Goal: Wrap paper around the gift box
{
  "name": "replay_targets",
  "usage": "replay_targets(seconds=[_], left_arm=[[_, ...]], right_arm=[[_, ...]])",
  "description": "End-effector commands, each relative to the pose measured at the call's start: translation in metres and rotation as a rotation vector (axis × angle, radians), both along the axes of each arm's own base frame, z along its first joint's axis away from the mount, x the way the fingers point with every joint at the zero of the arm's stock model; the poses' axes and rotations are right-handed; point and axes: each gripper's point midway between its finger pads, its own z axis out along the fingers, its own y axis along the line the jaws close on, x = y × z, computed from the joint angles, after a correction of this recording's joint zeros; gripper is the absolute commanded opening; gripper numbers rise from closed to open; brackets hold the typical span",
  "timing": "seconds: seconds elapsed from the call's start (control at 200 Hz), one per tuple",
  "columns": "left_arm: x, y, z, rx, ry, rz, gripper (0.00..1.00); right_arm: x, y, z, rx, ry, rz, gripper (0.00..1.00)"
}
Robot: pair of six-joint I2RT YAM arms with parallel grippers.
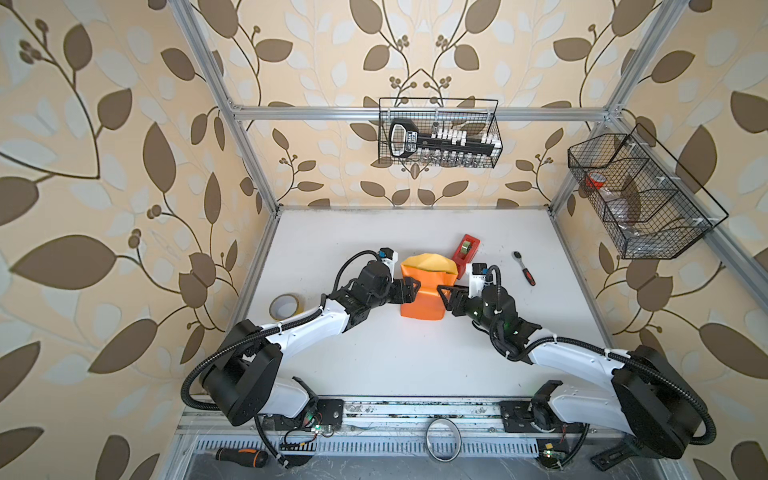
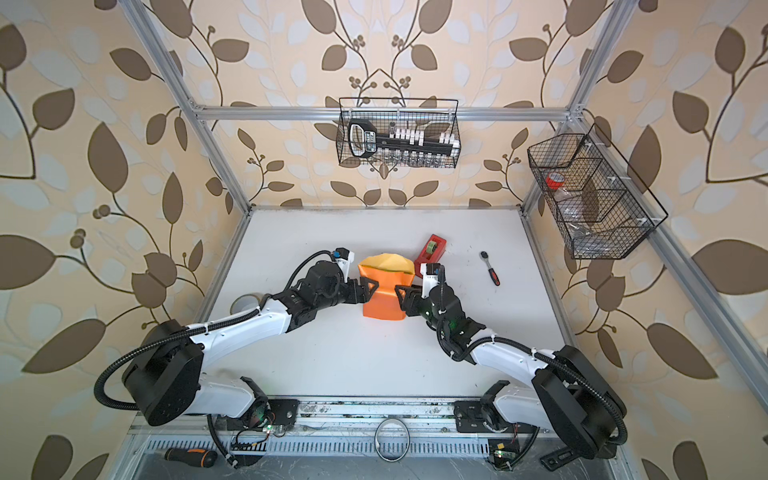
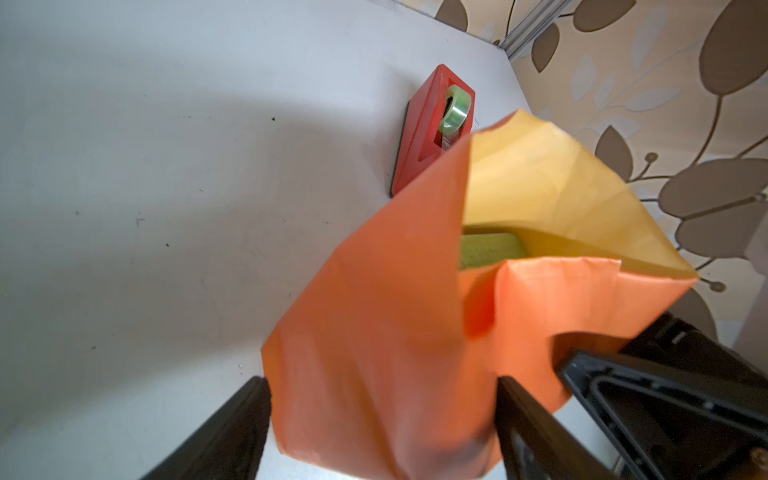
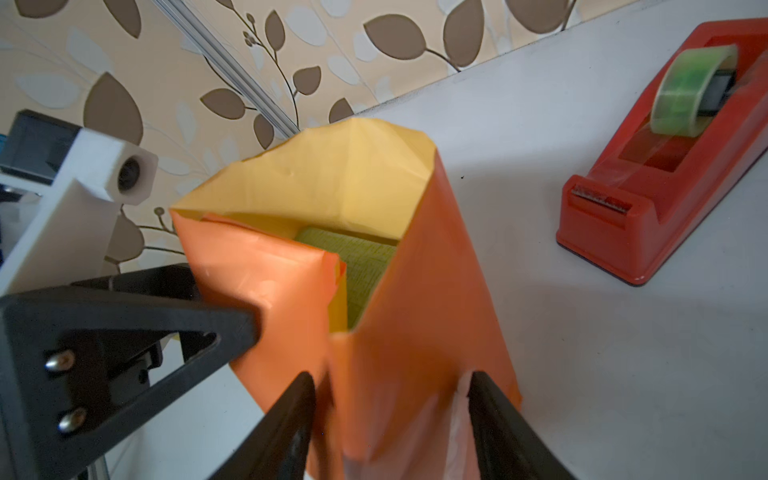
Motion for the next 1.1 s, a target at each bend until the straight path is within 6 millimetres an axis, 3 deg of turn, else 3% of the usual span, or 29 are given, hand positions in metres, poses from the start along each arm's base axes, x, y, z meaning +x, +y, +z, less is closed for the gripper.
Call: replay_targets(seconds=[0.0, 0.16, 0.245, 0.395, 0.535, 0.56, 0.735, 0.93, 1.095], left_arm=[[0.008, 0.007, -0.001, 0.062, -0.03, 0.029, 0.83], [0.002, 0.004, -0.007, 0.03, -0.022, 0.008, 0.82], [0.002, 0.001, -0.005, 0.023, -0.022, 0.001, 0.83], [0.014, 0.005, 0.01, 0.045, -0.05, 0.045, 0.86], [0.028, 0.006, 0.022, 0.075, -0.074, 0.067, 0.87], [0.031, 0.005, 0.01, 0.102, -0.051, 0.067, 0.86], [0.041, 0.007, -0.005, 0.168, -0.034, 0.078, 0.75], [0.033, 0.019, -0.018, 0.203, -0.039, 0.091, 0.59], [0.023, 0.018, -0.025, 0.171, -0.019, 0.077, 0.59]], right_arm=[[0.003, -0.007, -0.005, -0.102, 0.017, -0.016, 0.65], [0.023, -0.012, -0.004, -0.129, 0.044, -0.056, 0.69], [0.029, -0.014, -0.013, -0.165, 0.072, -0.059, 0.68], [0.024, -0.015, -0.034, -0.199, 0.114, -0.044, 0.63], [0.019, -0.015, -0.04, -0.203, 0.122, -0.024, 0.61], [0.018, -0.014, -0.041, -0.205, 0.121, -0.02, 0.61], [0.019, -0.011, -0.038, -0.207, 0.111, 0.005, 0.6], [0.028, -0.008, -0.021, -0.231, 0.092, 0.009, 0.63], [0.037, -0.005, -0.017, -0.277, 0.109, 0.01, 0.63]])
